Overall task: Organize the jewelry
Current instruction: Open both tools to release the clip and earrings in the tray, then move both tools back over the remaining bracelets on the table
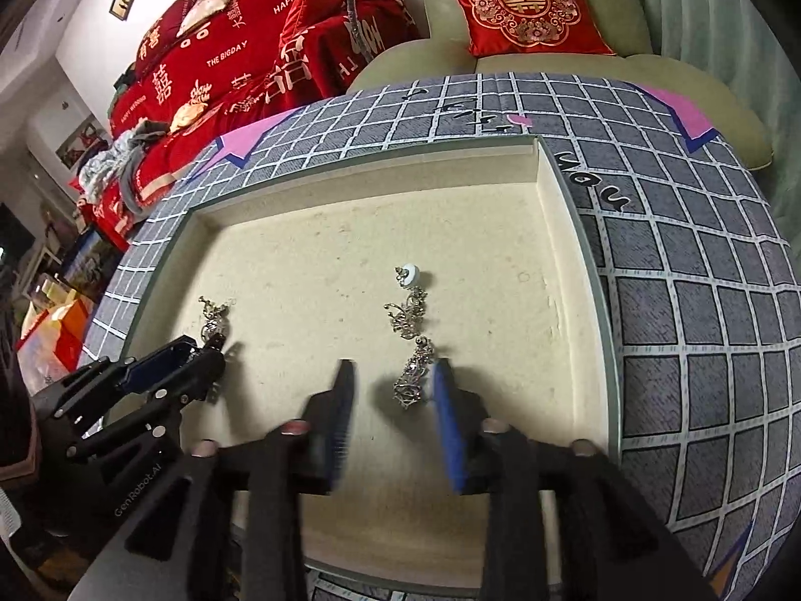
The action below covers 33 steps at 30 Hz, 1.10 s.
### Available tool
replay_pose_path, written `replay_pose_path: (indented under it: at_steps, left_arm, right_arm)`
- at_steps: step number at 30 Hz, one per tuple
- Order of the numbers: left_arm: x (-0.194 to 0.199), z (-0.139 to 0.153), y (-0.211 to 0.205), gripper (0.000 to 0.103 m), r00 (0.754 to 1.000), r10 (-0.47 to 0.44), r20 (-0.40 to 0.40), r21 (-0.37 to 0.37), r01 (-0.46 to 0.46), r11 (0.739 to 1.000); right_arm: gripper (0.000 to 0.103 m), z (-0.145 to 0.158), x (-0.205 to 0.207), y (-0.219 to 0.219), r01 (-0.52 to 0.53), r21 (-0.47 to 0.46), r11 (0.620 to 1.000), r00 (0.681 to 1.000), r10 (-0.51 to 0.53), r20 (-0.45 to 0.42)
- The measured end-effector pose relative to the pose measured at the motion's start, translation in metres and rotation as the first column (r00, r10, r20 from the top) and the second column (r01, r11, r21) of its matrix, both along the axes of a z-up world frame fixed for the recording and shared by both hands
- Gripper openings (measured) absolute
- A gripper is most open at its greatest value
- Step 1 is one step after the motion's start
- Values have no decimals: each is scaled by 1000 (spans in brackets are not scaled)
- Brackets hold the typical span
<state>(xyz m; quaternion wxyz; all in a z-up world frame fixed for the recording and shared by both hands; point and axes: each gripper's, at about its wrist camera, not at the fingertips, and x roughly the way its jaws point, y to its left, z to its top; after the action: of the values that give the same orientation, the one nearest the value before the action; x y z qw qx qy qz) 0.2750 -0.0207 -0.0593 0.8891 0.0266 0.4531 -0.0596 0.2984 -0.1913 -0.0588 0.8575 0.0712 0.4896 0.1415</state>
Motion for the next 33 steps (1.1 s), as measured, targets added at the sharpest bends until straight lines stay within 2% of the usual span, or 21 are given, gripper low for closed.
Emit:
replay_pose_path:
  at_steps: [8,9,10,11,12,20,22,24,26,28,29,33]
  left_arm:
    - [-3,5,1,35,1000,-4,13,-6,4,1000]
    - [-3,6,1,41,1000,-4,15,-5,4,1000]
    - [-3,7,2,77,1000,-1,16,-4,1,1000]
    - [-4,7,3,98,1000,9,23,-4,-9,1000]
    - [-7,11,4,103,998,29,52,0,-29,1000]
    - [-18,34,4,103,995,16,103,-10,-15,1000]
    - [-24,40,5,103,993,11,120,-15,-10,1000]
    - [-34,46,7,103,991,2,136,-21,1,1000]
    - [-43,51,9,103,989,-2,147,-25,6,1000]
    - [-54,55,13,103,988,-8,154,-38,14,999]
    - [-59,58,15,103,988,-9,156,-44,16,999]
    - [-81,62,20,103,989,-21,146,-43,28,999]
  right_arm:
    - [43,12,-5,-14,36,108,994,999,-37,14]
    - [43,15,-7,-15,40,112,993,999,-43,21]
    - [43,18,-8,-17,45,116,992,998,-48,26]
    - [43,22,-10,-19,51,129,990,998,-55,31]
    - [43,23,-11,-21,55,137,989,998,-60,33]
    - [44,36,-21,-37,95,189,977,994,-102,27]
    - [56,39,-26,-41,99,202,974,994,-106,26]
    - [74,43,-32,-44,98,221,970,994,-107,30]
    - [81,48,-39,-46,95,239,966,994,-106,35]
    - [83,54,-48,-49,97,258,961,993,-111,40]
    - [87,57,-52,-50,98,262,960,993,-112,42]
    - [87,68,-70,-54,92,267,959,991,-114,69]
